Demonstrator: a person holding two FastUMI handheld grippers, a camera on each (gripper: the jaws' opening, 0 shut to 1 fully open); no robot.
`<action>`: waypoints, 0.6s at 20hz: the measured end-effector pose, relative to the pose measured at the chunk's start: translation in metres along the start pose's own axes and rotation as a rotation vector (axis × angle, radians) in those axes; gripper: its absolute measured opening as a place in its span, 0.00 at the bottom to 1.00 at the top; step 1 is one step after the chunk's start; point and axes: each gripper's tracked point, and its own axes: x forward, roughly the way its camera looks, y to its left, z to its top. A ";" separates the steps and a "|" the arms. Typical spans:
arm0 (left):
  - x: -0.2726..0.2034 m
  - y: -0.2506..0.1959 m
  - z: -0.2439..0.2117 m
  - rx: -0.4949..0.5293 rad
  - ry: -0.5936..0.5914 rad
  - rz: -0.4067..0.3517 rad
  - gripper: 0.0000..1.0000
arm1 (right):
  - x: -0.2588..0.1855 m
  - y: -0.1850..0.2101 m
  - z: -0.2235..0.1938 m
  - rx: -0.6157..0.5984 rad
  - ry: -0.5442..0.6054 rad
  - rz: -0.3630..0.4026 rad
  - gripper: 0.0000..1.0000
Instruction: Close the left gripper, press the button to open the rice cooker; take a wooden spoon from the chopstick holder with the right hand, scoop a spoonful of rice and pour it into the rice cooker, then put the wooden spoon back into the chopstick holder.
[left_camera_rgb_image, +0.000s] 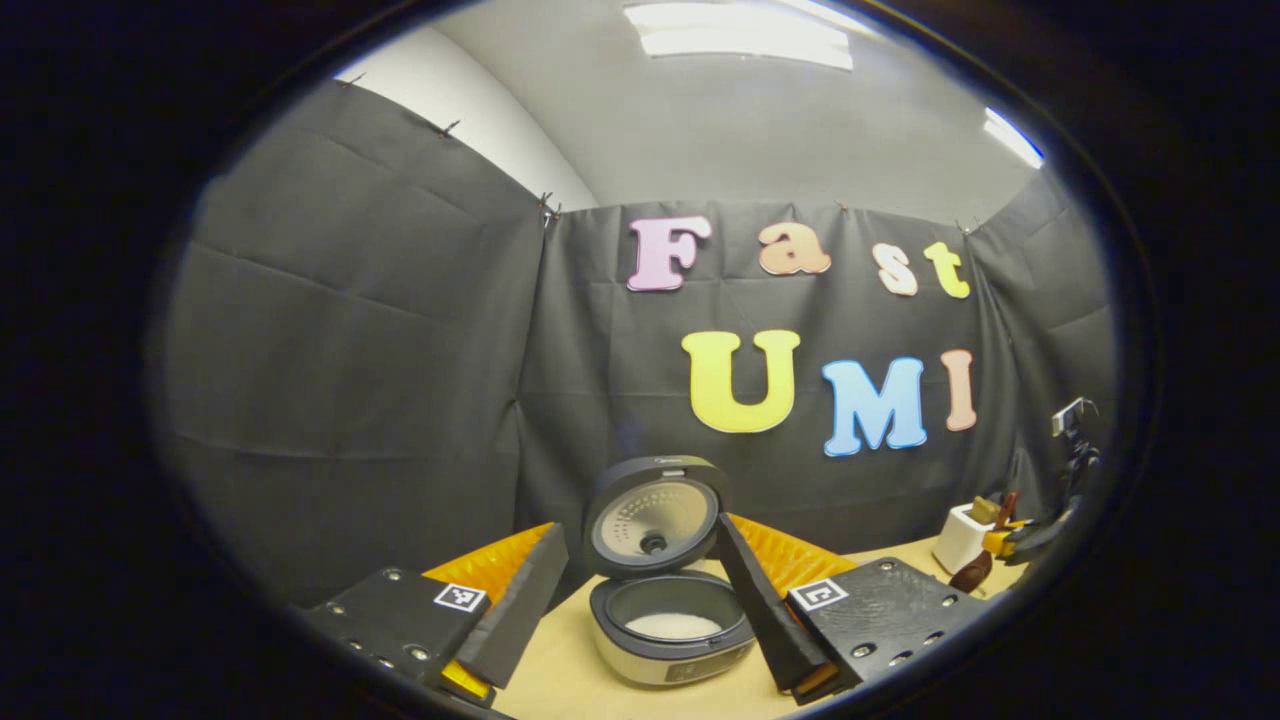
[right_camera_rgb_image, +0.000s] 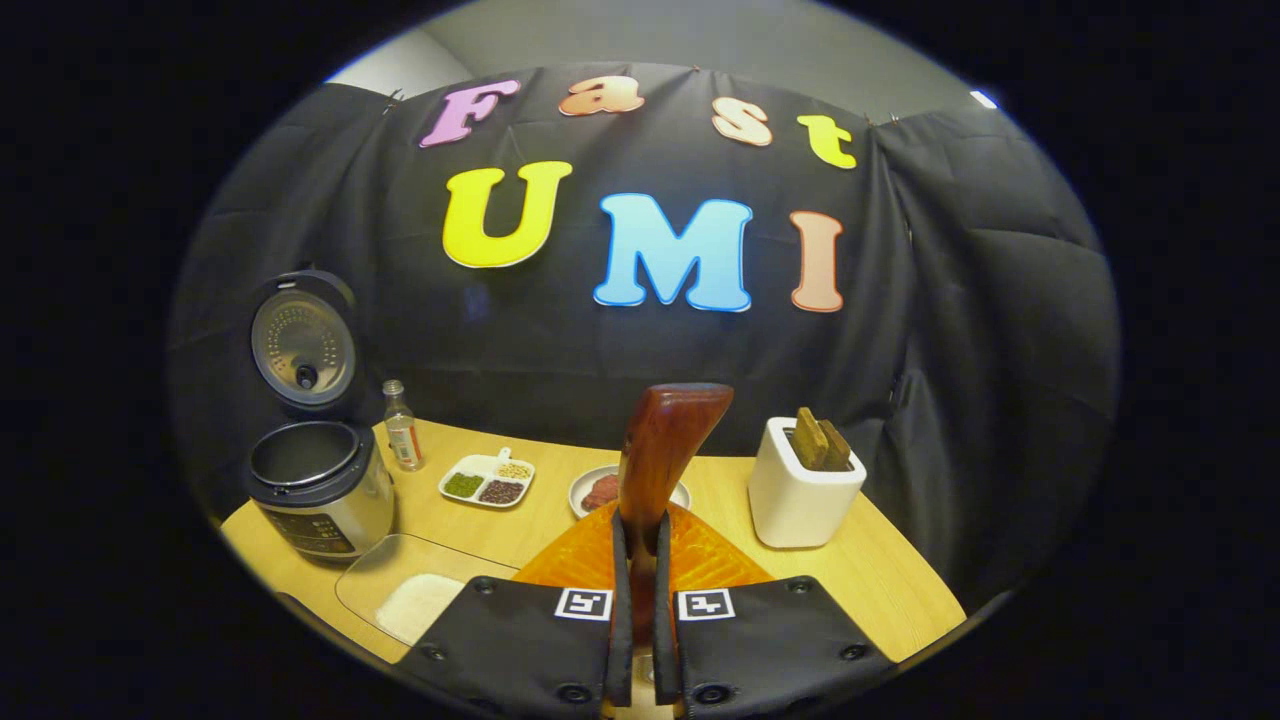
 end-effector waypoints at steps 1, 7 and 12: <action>0.001 0.003 -0.001 0.000 0.004 0.002 0.93 | -0.002 0.015 0.002 -0.010 -0.011 0.021 0.10; 0.016 0.031 -0.013 -0.010 0.024 0.024 0.93 | 0.003 0.088 -0.013 -0.100 -0.018 0.115 0.10; 0.027 0.051 -0.023 -0.020 0.034 0.041 0.92 | 0.016 0.110 -0.039 -0.242 -0.025 0.095 0.10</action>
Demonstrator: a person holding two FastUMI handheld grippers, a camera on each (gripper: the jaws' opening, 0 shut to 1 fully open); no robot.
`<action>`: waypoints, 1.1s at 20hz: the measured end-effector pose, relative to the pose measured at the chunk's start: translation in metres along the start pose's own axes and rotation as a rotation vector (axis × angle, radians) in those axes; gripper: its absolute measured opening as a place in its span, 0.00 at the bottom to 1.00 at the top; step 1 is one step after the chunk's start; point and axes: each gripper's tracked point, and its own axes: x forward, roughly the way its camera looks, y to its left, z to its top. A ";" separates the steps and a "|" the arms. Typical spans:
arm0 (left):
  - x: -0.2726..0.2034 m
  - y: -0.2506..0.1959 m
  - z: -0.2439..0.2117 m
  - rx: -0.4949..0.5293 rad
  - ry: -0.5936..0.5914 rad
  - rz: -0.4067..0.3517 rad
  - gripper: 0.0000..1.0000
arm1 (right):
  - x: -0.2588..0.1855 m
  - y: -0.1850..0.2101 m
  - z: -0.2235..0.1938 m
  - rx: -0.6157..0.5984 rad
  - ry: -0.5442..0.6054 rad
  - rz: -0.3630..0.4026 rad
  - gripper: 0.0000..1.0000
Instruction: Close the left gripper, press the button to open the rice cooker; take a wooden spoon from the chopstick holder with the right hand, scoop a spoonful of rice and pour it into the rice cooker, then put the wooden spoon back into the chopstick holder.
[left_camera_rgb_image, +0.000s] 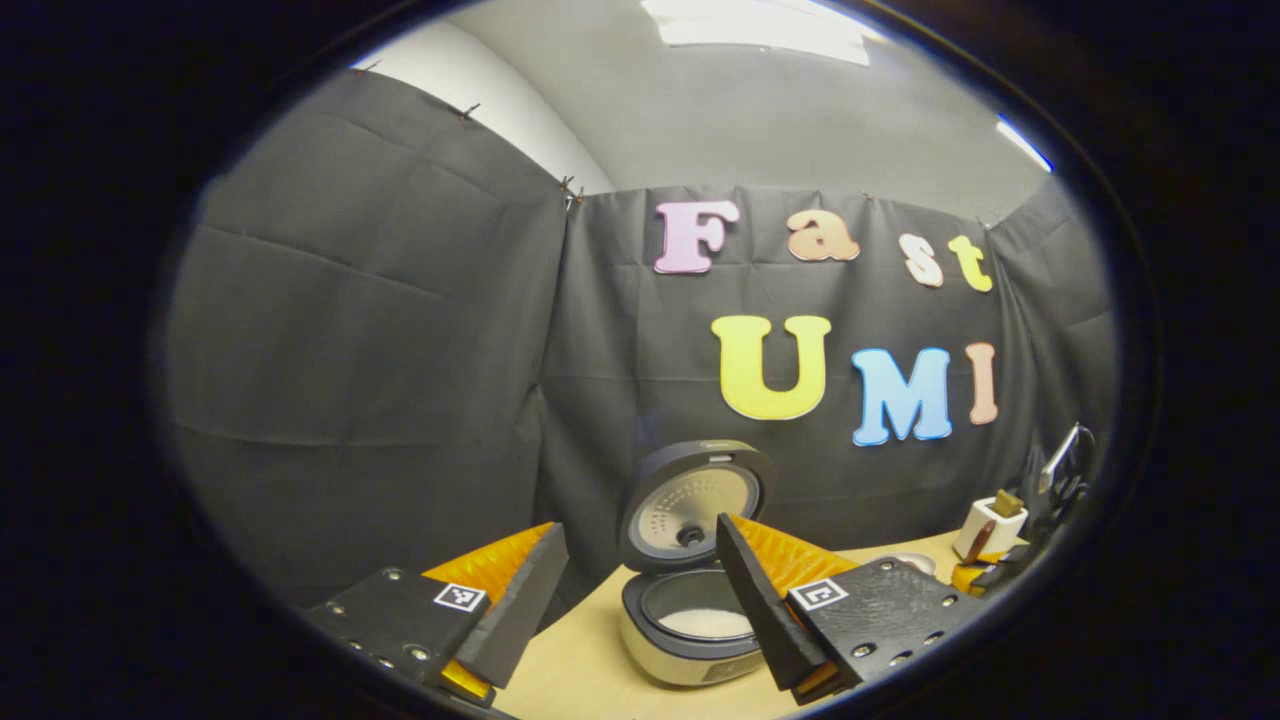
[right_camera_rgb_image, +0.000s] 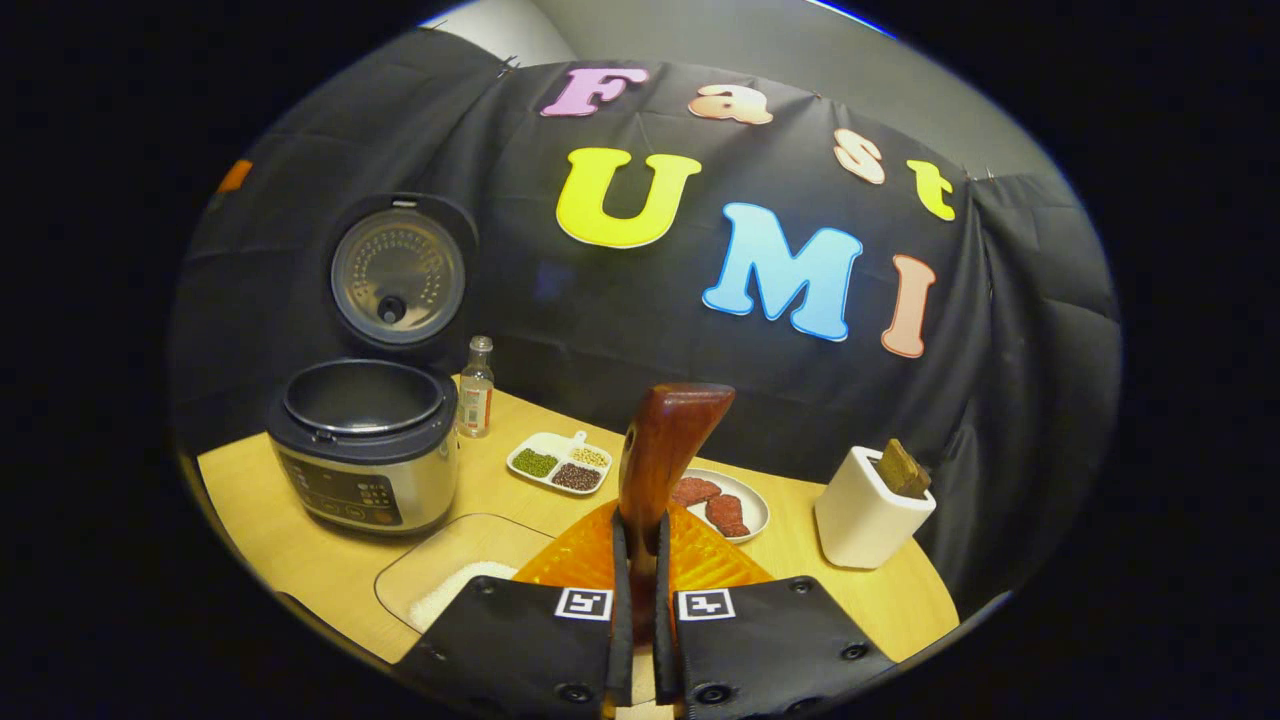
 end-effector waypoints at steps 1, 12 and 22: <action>0.002 0.004 -0.002 0.001 0.004 0.003 0.92 | 0.004 0.004 -0.005 -0.032 0.004 -0.005 0.06; 0.021 0.029 -0.015 0.015 0.024 0.026 0.92 | 0.030 0.049 -0.061 -0.073 0.114 0.003 0.10; 0.018 0.011 -0.014 0.022 0.022 0.004 0.94 | 0.021 0.081 -0.066 0.493 0.275 0.168 0.10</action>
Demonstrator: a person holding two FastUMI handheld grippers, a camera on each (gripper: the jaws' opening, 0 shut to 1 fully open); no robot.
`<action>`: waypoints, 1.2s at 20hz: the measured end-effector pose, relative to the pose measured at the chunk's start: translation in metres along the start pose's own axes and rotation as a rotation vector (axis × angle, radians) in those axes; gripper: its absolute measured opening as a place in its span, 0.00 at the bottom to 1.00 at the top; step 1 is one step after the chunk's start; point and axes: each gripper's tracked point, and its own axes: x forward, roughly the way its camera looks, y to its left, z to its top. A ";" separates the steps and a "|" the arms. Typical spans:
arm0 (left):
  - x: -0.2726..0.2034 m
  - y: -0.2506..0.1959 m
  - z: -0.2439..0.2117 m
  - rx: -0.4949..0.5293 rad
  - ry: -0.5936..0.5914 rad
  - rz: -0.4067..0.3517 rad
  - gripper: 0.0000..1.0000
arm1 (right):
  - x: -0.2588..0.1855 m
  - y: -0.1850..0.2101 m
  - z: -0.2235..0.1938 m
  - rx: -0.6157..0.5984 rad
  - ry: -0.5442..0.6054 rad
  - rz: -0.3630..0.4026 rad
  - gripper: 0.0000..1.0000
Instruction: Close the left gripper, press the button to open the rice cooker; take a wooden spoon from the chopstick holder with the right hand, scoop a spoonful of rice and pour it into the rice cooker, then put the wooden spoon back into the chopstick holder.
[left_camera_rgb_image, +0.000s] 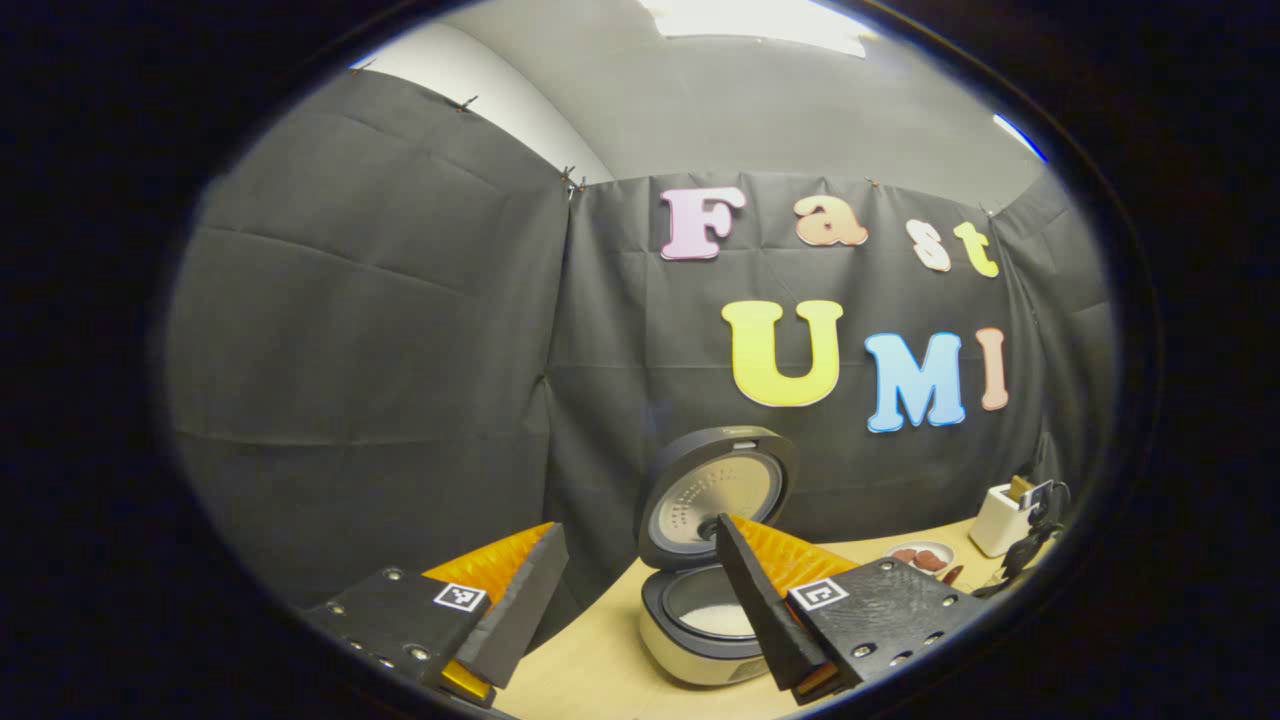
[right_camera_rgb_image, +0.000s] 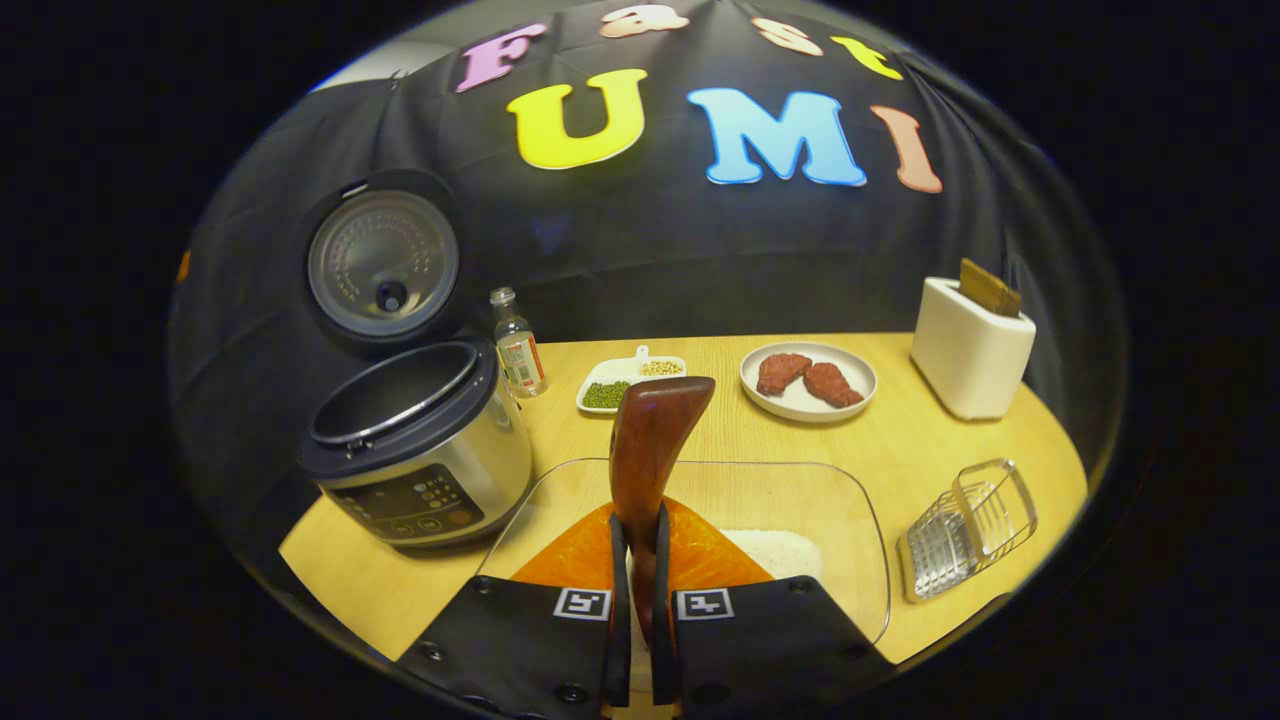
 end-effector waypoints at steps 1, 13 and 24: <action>-0.001 -0.002 0.001 0.001 0.000 -0.002 0.92 | 0.000 -0.004 0.000 0.069 0.016 0.007 0.10; -0.007 -0.023 0.019 0.038 -0.030 -0.022 0.92 | -0.017 -0.065 0.034 0.680 0.042 0.034 0.10; 0.001 -0.001 0.016 0.025 -0.036 0.008 0.92 | -0.011 -0.018 0.123 0.874 -0.033 0.223 0.10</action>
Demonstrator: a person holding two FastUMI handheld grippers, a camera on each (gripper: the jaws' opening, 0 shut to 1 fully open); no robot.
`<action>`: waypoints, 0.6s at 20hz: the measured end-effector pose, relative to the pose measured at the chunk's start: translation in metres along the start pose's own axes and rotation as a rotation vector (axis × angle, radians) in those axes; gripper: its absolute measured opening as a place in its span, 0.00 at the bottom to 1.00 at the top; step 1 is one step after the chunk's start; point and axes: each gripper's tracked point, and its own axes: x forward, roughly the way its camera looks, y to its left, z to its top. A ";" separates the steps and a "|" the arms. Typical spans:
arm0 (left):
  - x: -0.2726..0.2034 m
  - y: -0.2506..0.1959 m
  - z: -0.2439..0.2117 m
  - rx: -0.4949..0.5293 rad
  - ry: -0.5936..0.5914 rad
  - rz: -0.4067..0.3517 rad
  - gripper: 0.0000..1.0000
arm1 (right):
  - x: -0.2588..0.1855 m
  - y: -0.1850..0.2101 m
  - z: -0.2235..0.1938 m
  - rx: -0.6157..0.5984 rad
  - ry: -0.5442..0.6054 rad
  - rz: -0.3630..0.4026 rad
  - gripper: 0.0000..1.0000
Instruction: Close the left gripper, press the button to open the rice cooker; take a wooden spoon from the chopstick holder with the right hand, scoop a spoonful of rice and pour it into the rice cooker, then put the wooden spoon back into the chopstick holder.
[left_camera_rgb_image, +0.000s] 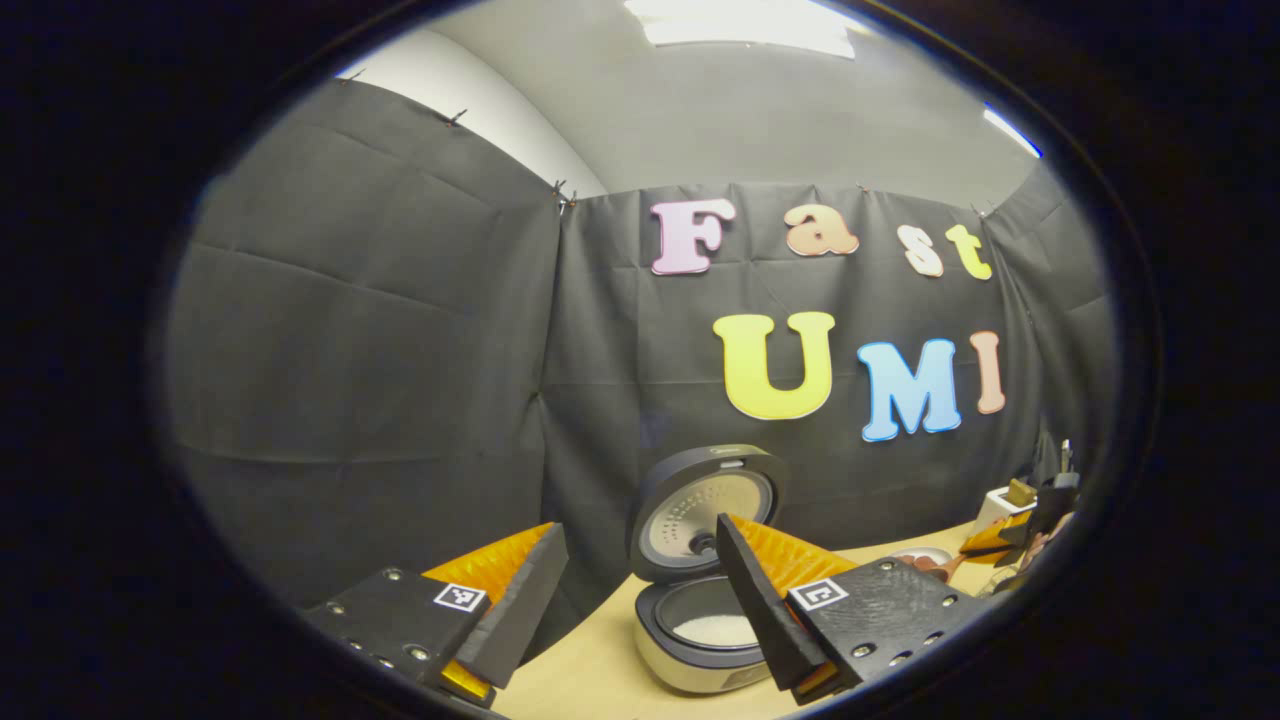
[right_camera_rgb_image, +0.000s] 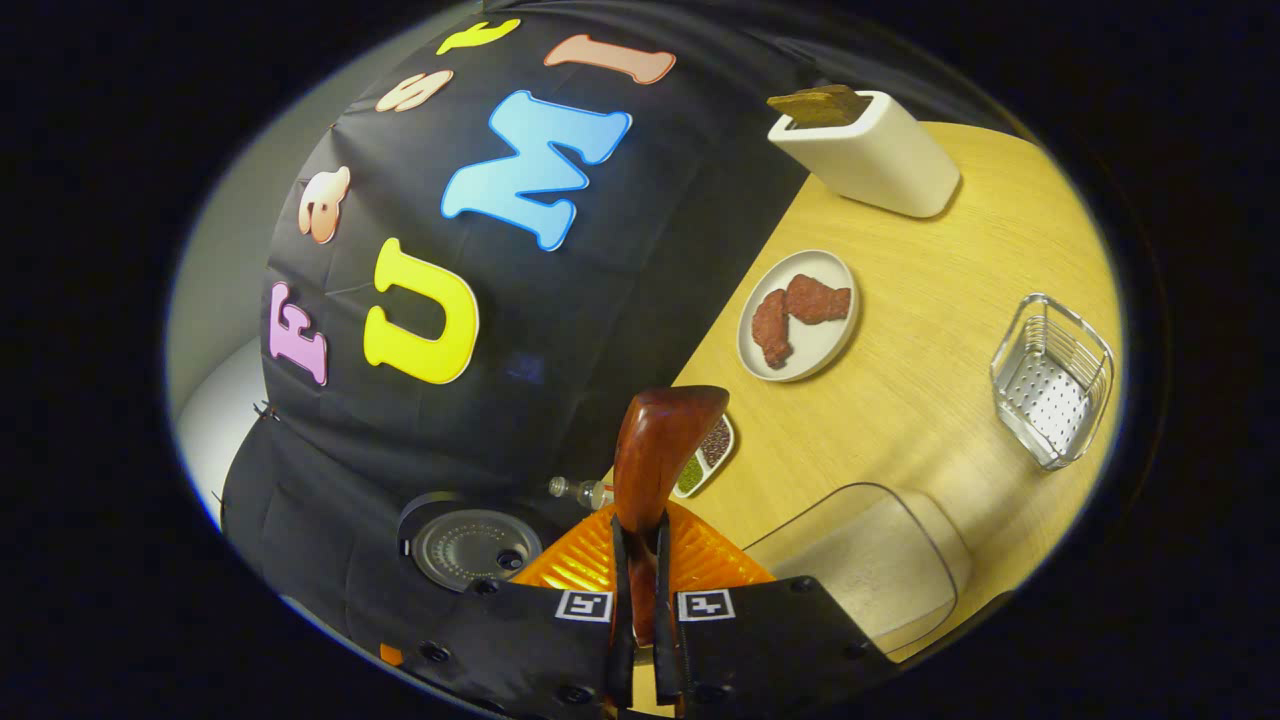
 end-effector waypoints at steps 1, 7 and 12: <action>0.001 0.006 -0.002 0.000 0.002 0.008 0.92 | 0.008 0.009 -0.005 -0.004 0.010 0.014 0.10; -0.005 0.041 -0.009 0.013 0.018 0.069 0.95 | 0.055 0.065 -0.049 -0.028 0.081 0.100 0.10; -0.018 0.077 -0.019 0.009 0.036 0.138 0.93 | 0.090 0.100 -0.091 -0.095 0.120 0.143 0.10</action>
